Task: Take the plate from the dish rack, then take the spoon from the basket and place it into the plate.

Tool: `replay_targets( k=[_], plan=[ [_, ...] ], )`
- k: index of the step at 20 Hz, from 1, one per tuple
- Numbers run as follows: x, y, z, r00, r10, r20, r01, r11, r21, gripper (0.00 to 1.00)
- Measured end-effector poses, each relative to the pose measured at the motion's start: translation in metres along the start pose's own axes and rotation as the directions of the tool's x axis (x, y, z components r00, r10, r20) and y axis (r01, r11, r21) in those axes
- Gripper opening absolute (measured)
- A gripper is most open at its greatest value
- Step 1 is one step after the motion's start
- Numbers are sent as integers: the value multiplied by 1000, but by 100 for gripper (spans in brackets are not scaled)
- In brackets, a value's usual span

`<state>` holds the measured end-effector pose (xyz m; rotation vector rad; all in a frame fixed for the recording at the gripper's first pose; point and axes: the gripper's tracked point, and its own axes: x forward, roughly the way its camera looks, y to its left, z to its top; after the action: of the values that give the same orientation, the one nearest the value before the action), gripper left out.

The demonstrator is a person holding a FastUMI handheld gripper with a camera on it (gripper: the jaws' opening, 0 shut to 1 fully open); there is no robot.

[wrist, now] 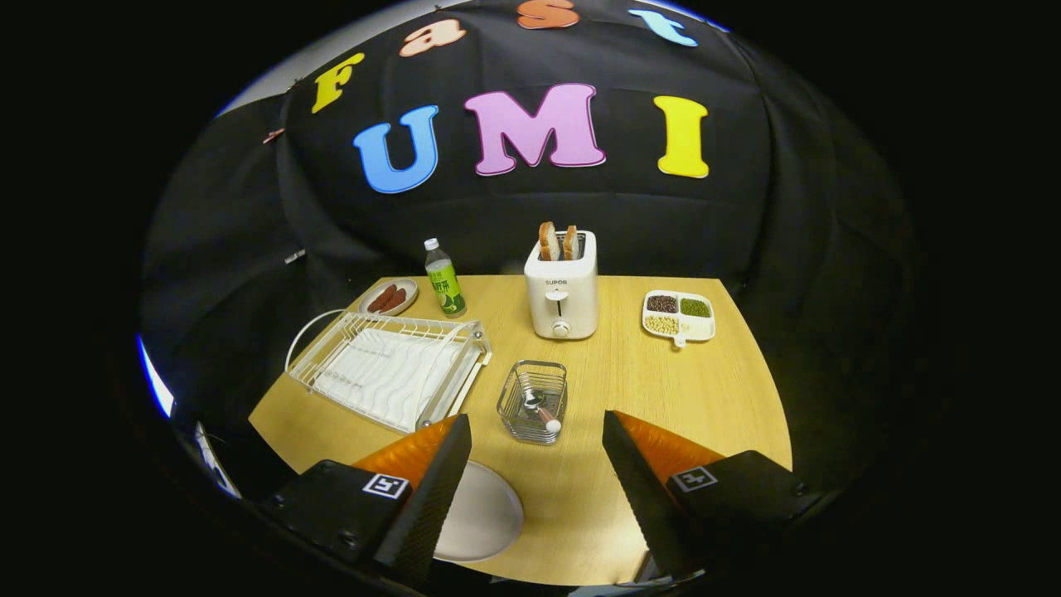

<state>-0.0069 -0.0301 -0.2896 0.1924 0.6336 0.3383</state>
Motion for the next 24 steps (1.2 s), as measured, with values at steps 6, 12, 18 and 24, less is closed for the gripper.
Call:
replay_targets(
  k=[6,12,18,24],
  plan=[
    [33,5,-10,997,20,-68,-30,988,-152,99],
    [81,-8,-34,988,-2,-156,-18,992,-123,85],
    [104,-9,-57,975,-14,-222,-18,990,-143,43],
    [104,-8,-57,966,15,-256,-23,999,-29,14]
  ],
)
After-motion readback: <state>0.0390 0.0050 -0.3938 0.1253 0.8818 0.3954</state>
